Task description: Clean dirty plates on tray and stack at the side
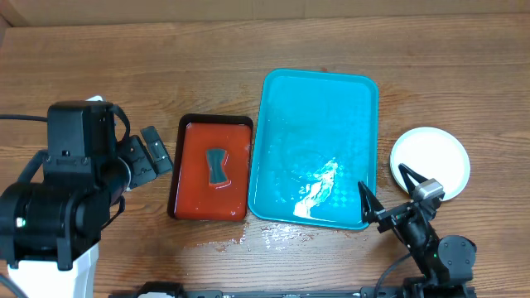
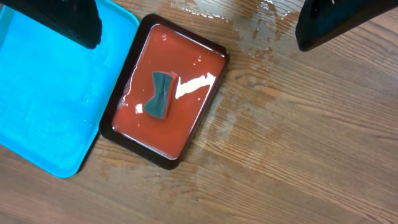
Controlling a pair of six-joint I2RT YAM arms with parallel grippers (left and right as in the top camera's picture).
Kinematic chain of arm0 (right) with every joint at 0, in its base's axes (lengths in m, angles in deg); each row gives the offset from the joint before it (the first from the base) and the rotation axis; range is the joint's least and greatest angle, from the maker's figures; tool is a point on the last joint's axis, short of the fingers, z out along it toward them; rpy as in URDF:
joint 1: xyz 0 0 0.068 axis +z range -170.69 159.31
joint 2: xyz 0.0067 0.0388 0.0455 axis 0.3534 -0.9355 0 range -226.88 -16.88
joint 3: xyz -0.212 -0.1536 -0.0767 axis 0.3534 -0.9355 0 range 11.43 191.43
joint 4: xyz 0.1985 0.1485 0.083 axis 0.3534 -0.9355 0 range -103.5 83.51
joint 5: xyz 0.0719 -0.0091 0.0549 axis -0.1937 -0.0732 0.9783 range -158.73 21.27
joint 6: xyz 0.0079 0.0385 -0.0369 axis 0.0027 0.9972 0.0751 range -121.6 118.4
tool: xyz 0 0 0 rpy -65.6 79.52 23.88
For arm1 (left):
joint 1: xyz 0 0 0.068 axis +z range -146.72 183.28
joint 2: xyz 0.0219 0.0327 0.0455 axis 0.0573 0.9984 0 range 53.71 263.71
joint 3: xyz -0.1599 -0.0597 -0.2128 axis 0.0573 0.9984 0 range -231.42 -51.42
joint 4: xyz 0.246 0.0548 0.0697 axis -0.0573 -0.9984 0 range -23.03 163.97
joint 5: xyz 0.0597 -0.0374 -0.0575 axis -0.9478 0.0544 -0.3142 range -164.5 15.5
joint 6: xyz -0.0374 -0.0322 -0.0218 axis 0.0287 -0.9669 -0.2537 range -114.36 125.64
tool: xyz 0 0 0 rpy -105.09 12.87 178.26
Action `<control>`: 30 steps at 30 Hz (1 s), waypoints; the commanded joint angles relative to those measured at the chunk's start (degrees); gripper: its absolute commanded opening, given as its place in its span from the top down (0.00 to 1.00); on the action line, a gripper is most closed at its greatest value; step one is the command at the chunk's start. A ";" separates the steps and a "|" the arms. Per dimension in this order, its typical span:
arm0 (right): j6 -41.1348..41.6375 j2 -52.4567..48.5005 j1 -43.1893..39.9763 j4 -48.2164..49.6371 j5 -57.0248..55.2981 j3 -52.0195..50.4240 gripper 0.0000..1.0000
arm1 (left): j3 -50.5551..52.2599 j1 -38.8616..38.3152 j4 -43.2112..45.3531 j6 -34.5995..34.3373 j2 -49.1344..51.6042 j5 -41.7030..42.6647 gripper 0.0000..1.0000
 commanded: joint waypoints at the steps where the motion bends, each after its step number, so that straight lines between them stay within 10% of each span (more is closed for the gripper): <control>1: 5.46 0.81 1.55 2.08 -6.19 -1.38 0.00 | -0.81 0.31 0.07 1.03 1.09 -0.13 0.00; 30: 5.49 0.79 3.30 1.42 -8.87 -1.40 0.00 | -0.68 0.28 0.20 1.03 12.79 -0.13 0.00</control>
